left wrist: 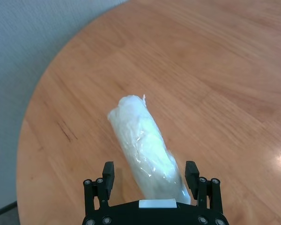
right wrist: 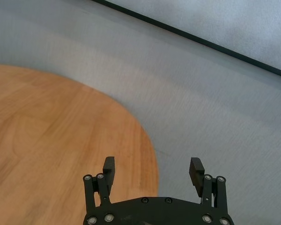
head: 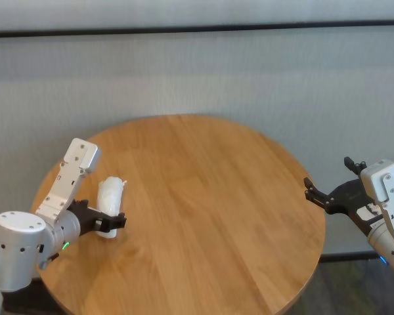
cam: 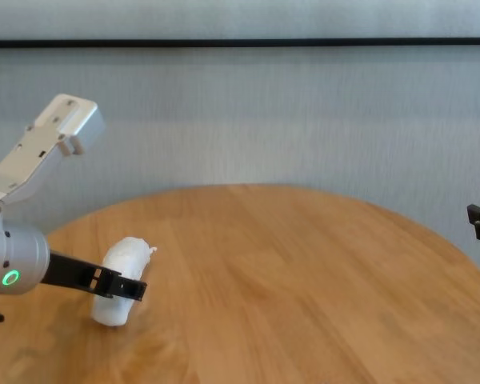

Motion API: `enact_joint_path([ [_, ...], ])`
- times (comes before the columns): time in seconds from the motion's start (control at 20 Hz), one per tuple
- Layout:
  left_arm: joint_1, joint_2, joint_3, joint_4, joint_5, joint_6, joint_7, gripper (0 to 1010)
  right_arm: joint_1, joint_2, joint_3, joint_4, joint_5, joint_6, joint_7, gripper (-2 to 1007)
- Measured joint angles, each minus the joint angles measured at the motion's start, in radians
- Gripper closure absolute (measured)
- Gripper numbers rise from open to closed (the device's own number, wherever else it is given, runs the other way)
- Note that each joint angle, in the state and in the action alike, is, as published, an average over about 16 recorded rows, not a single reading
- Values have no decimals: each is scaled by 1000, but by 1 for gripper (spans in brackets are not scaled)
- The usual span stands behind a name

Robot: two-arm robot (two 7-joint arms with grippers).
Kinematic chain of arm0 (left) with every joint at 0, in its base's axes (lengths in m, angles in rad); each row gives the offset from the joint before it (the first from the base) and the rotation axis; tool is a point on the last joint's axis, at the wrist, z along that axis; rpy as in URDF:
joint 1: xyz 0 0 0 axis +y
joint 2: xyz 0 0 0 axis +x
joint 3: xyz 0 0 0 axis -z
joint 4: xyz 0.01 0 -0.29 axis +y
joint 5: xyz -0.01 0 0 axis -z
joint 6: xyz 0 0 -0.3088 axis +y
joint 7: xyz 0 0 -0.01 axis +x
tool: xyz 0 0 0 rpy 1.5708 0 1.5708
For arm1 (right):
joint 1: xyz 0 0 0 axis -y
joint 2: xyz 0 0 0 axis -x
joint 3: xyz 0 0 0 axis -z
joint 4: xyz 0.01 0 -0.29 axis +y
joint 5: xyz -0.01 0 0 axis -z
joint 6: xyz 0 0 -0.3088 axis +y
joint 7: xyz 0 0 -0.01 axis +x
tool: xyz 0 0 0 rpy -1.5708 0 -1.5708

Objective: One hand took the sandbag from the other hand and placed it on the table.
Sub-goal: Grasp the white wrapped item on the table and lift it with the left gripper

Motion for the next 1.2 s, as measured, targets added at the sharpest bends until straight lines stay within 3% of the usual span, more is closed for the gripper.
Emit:
enact_joint_path([
  [0.55,-6,-9,10,21,37,23,-4,9,0,0,0,0,0,0,0,3],
  [1.2,-10,-10,19,45,62,8,-8,9,0,0,0,0,0,0,0,3],
])
